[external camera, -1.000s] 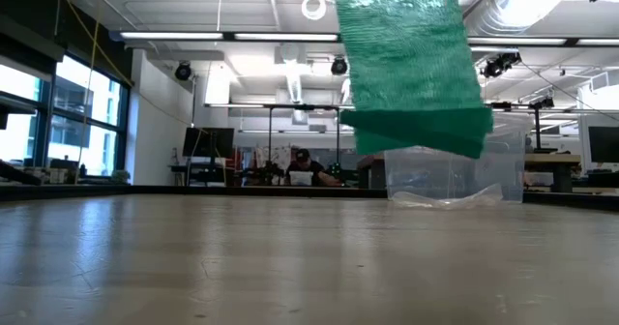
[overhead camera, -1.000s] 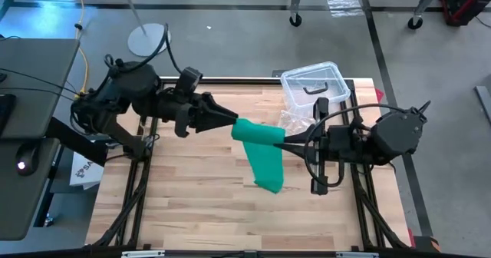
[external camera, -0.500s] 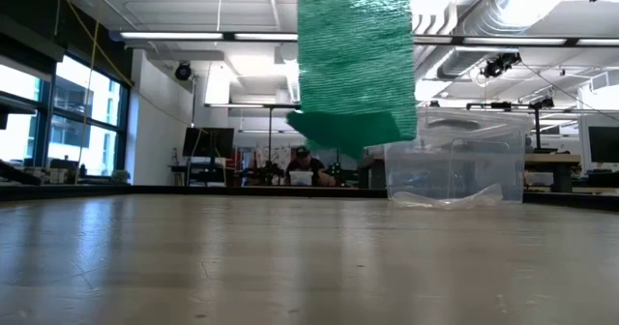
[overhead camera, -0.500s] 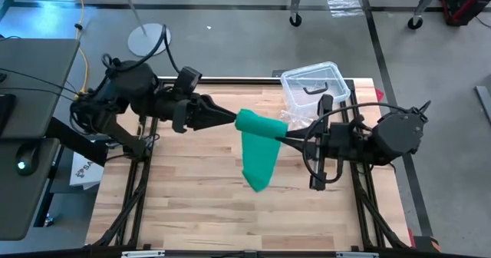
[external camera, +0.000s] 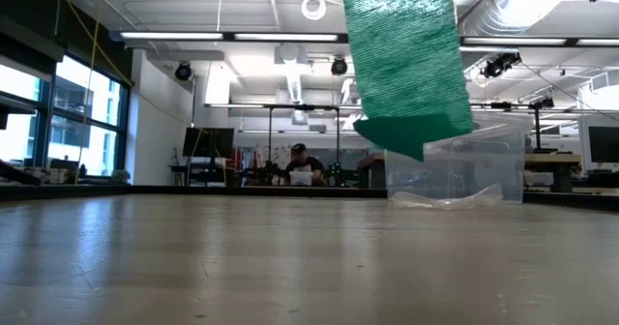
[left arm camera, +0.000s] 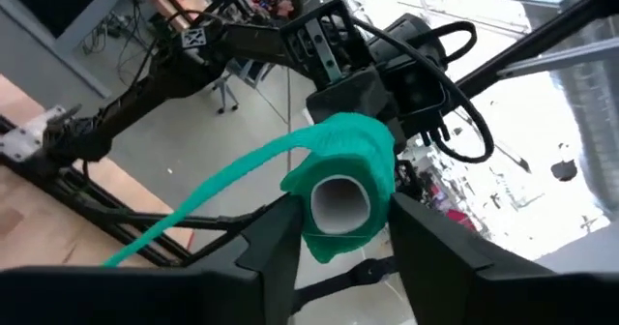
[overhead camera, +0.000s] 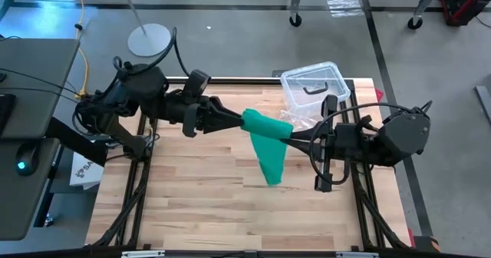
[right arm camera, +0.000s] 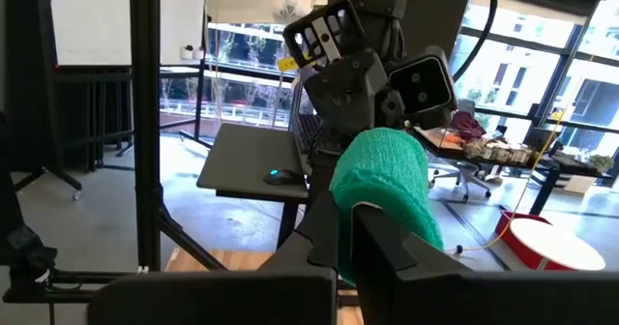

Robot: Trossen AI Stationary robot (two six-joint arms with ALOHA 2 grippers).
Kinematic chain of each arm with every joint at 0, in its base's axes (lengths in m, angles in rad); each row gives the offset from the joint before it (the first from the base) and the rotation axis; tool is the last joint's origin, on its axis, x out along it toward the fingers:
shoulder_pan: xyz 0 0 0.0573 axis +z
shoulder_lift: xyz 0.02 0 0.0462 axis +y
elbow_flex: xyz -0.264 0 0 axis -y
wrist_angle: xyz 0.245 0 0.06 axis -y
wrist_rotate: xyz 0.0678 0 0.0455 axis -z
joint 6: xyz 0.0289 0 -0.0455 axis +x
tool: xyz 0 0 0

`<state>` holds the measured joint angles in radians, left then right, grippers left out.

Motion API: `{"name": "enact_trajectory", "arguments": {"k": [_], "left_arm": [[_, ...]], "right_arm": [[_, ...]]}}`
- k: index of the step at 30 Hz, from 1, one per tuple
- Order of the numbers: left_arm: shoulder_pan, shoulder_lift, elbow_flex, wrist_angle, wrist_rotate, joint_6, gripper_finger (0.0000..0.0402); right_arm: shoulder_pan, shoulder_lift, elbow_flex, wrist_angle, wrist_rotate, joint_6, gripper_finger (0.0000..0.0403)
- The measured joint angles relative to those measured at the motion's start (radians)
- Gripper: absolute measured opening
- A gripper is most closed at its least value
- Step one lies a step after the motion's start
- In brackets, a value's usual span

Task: Roll bandage
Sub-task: Roll the green bandage

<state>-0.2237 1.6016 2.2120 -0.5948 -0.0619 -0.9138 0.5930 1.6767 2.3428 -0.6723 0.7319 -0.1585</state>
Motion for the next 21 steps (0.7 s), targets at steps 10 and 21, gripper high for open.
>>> {"name": "enact_trajectory", "arguments": {"k": [10,21], "left_arm": [[0.0,0.002,0.0,0.093,0.005,0.256,0.0008],[-0.038,0.002,0.0,0.093,-0.037,0.743,0.0003]], "right_arm": [[-0.001,0.001,0.001,0.001,0.0,0.058,0.0042],[-0.003,-0.015,-0.001,-0.005,-0.02,0.325,0.0152]]}}
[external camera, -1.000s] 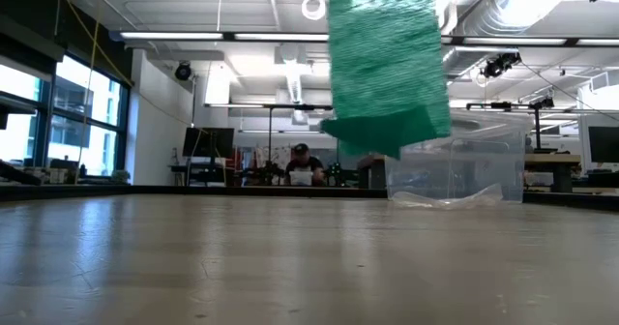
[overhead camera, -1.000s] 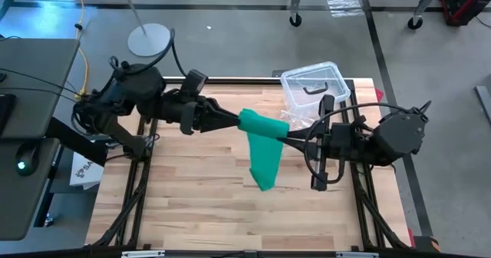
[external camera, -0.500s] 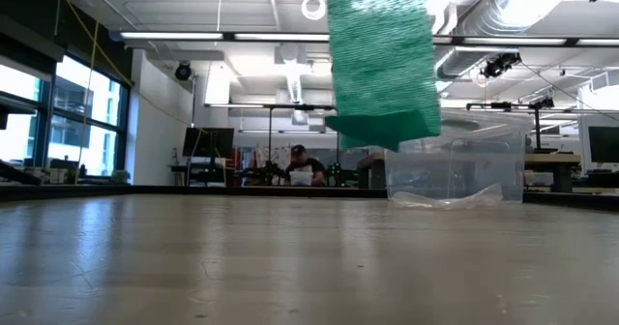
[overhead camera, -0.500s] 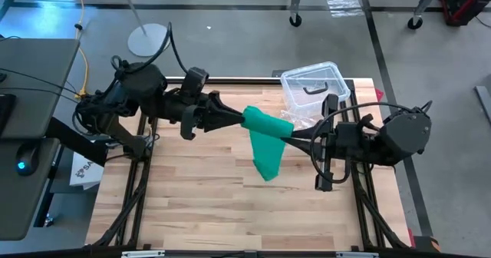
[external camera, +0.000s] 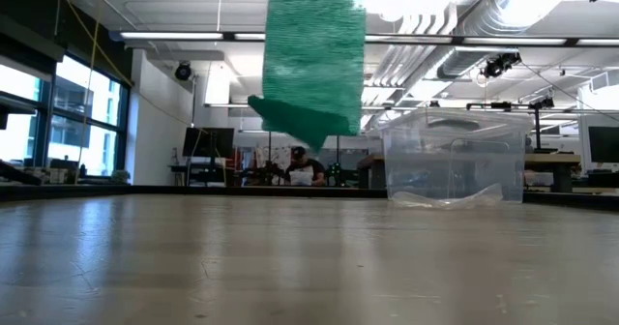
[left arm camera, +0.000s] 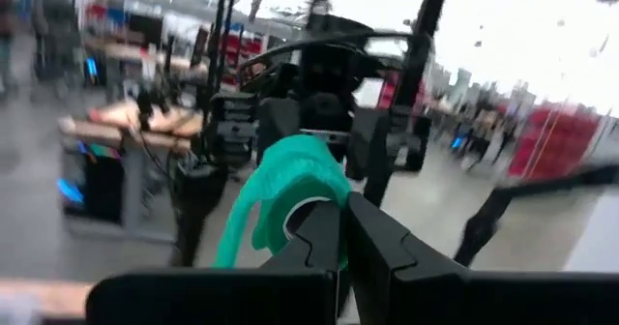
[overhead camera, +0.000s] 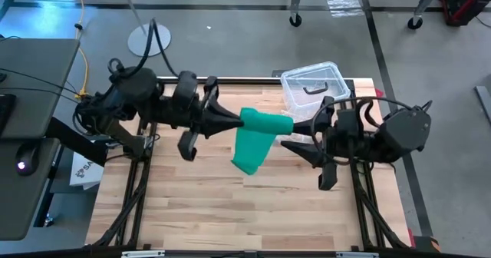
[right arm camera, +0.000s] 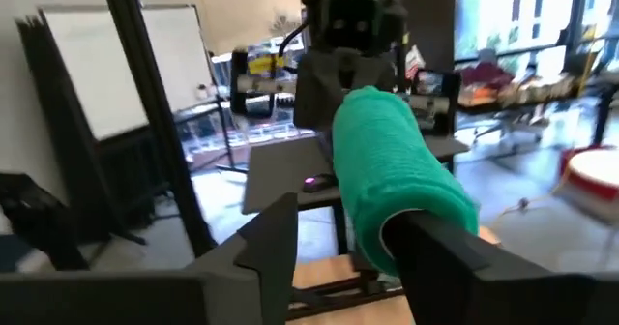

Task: Roll bandage
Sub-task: Roll the green bandage

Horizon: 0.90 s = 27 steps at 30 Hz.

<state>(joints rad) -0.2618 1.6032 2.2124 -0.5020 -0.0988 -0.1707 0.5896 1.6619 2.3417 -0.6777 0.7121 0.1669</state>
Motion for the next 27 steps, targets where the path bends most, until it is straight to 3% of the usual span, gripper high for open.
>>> {"name": "enact_trajectory", "arguments": {"k": [9,14,18,21,27], "left_arm": [[-0.083,0.002,-0.001,-0.03,-0.038,0.595,0.0001],[-0.121,0.002,-0.001,-0.076,-0.066,0.793,0.0001],[-0.138,0.0,-0.001,-0.076,-0.096,0.792,0.0012],[-0.14,0.0,-0.001,-0.083,-0.121,0.673,0.0034],[-0.113,-0.001,-0.001,-0.077,-0.103,0.418,0.0101]], "right_arm": [[-0.01,-0.013,0.0,0.009,-0.083,0.217,0.0156],[-0.042,-0.012,0.0,0.008,-0.177,0.275,0.0139],[-0.054,-0.004,0.0,0.008,-0.181,0.22,0.0083],[-0.06,-0.002,0.0,0.009,-0.189,0.15,0.0023],[-0.059,0.001,0.0,0.01,-0.159,0.021,0.0017]]}}
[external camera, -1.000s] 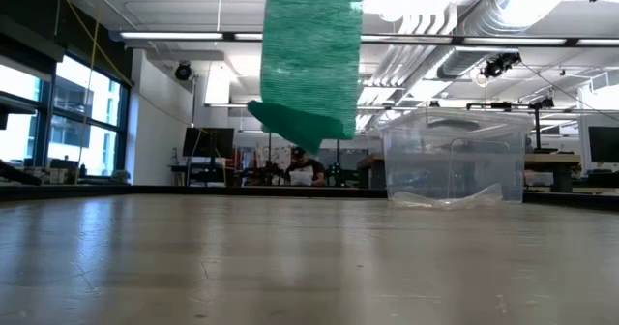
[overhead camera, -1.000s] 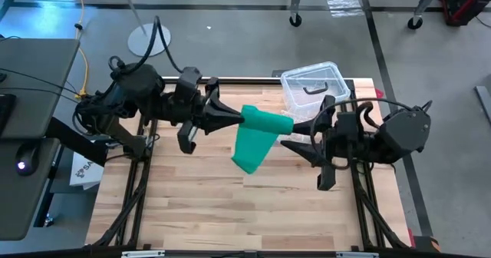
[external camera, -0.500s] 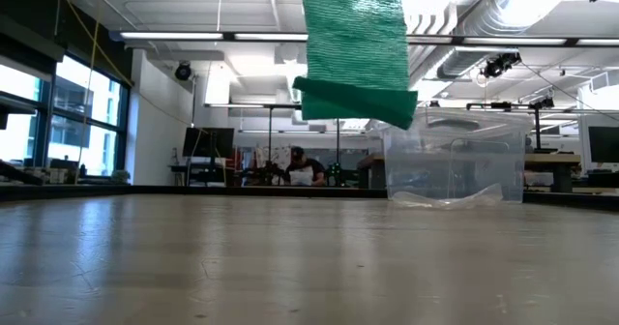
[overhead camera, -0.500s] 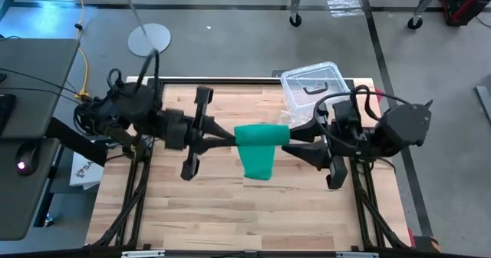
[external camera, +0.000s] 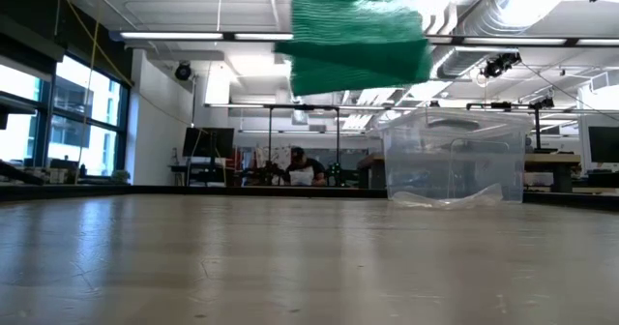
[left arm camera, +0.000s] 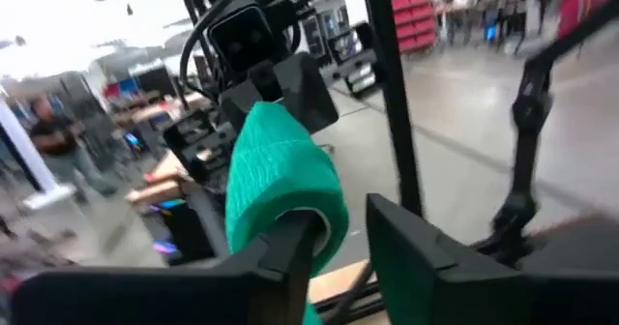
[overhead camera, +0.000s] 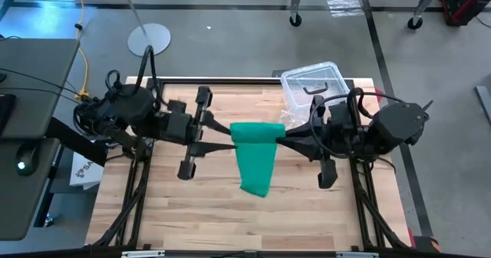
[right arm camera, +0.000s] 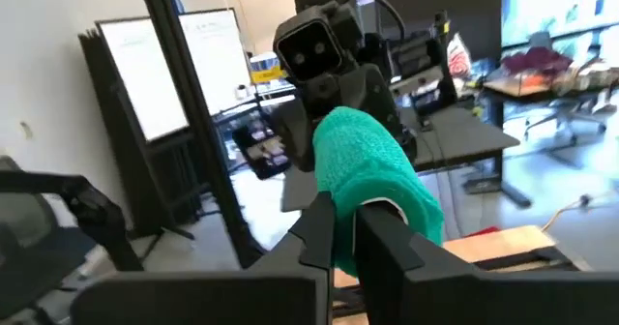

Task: Roll bandage
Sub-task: Roll the green bandage

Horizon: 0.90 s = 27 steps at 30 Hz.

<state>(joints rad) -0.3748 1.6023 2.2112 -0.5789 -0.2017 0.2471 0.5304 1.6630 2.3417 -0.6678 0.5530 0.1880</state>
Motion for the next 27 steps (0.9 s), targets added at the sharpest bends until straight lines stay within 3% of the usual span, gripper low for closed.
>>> {"name": "enact_trajectory", "arguments": {"k": [5,9,22,27], "left_arm": [[0.035,-0.006,0.0,0.016,0.048,-0.211,0.0146],[0.056,-0.002,0.0,0.072,0.069,-0.374,0.0158],[0.161,0.002,0.001,0.036,0.173,-0.9,0.0124],[0.189,0.01,0.002,0.015,0.257,-0.97,0.0115]], "right_arm": [[0.0,0.001,0.0,0.0,0.014,-0.081,0.0007],[0.0,0.007,0.001,0.002,0.014,-0.121,0.001],[0.026,0.032,0.001,-0.048,0.045,-0.422,0.0006],[0.035,0.034,0.0,-0.102,0.05,-0.544,0.0006]]}}
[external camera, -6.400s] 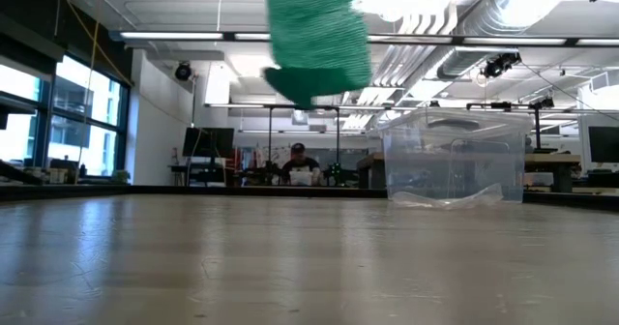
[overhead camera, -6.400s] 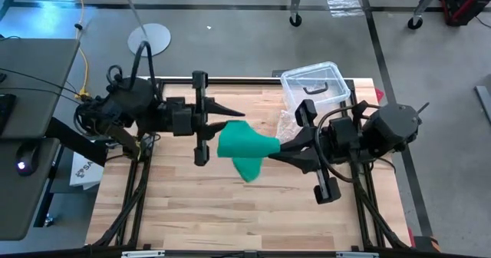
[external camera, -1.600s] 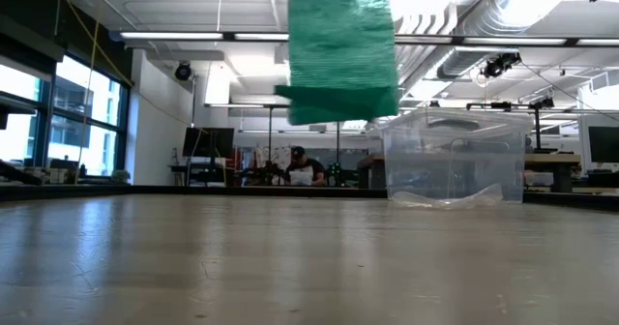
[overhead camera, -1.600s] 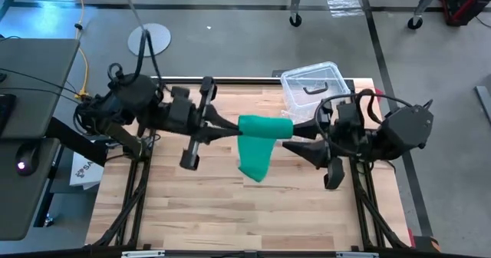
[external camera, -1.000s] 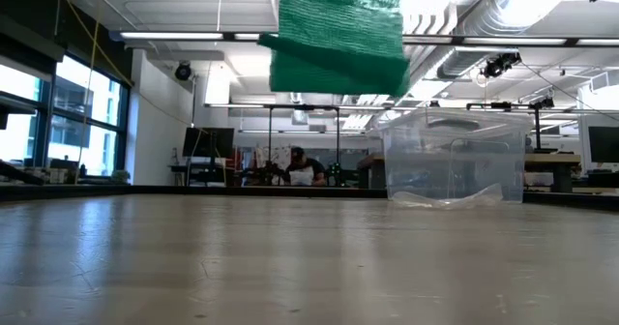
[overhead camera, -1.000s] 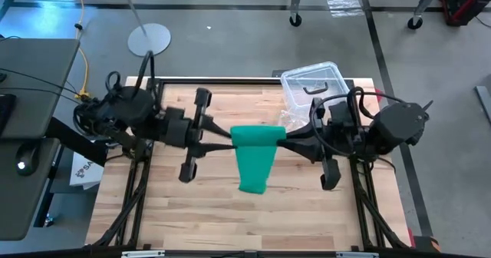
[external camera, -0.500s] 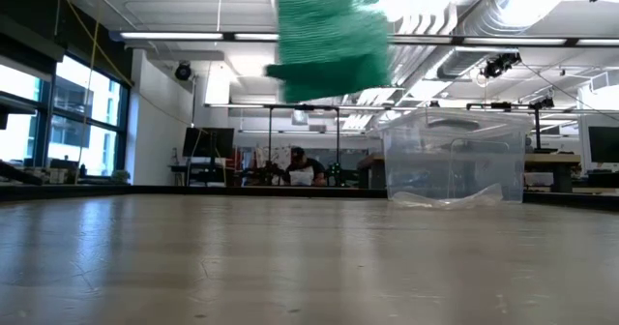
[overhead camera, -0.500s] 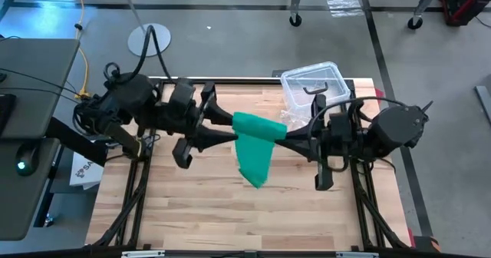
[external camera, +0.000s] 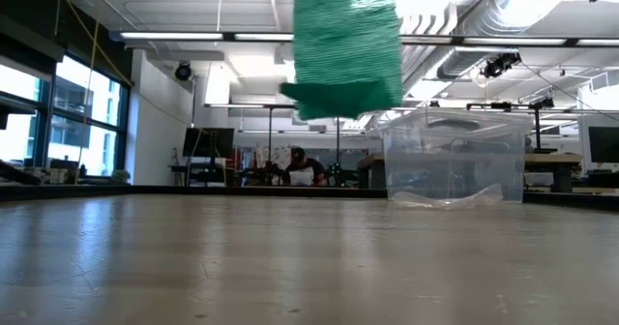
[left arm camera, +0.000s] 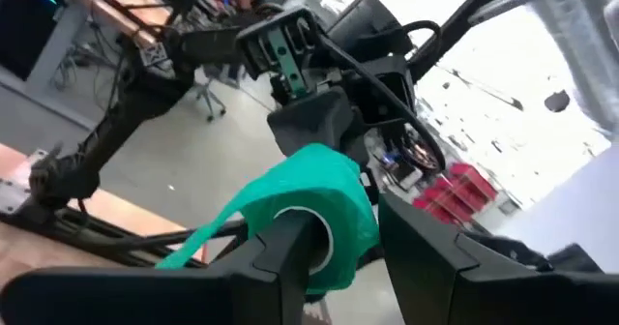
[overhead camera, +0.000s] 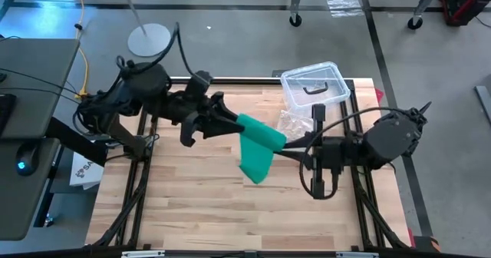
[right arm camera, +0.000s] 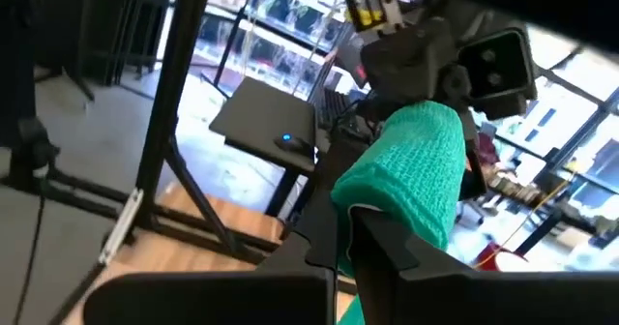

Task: Roll bandage
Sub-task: Roll the green bandage

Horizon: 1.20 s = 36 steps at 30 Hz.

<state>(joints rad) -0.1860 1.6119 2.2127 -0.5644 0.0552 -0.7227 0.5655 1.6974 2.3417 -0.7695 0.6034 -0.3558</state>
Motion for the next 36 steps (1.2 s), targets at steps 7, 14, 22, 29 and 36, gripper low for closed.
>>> {"name": "enact_trajectory", "arguments": {"k": [7,14,22,29,36], "left_arm": [[0.002,-0.003,-0.001,0.002,0.031,0.167,0.0032],[0.002,-0.012,-0.003,0.024,0.025,0.179,0.0015],[0.004,-0.027,-0.004,0.062,0.01,0.143,0.0006],[0.005,-0.048,0.0,0.124,-0.002,0.125,0.0006],[0.004,-0.06,0.0,0.129,-0.012,0.122,0.0006]], "right_arm": [[0.006,0.0,0.0,0.007,0.006,0.099,0.0018],[0.013,-0.011,0.0,-0.016,0.033,0.282,0.0092],[0.018,-0.047,0.0,-0.043,-0.088,0.382,0.0177],[0.019,-0.05,-0.001,-0.197,-0.007,0.49,0.0181],[-0.004,-0.031,-0.001,-0.08,0.189,0.456,0.0181]]}}
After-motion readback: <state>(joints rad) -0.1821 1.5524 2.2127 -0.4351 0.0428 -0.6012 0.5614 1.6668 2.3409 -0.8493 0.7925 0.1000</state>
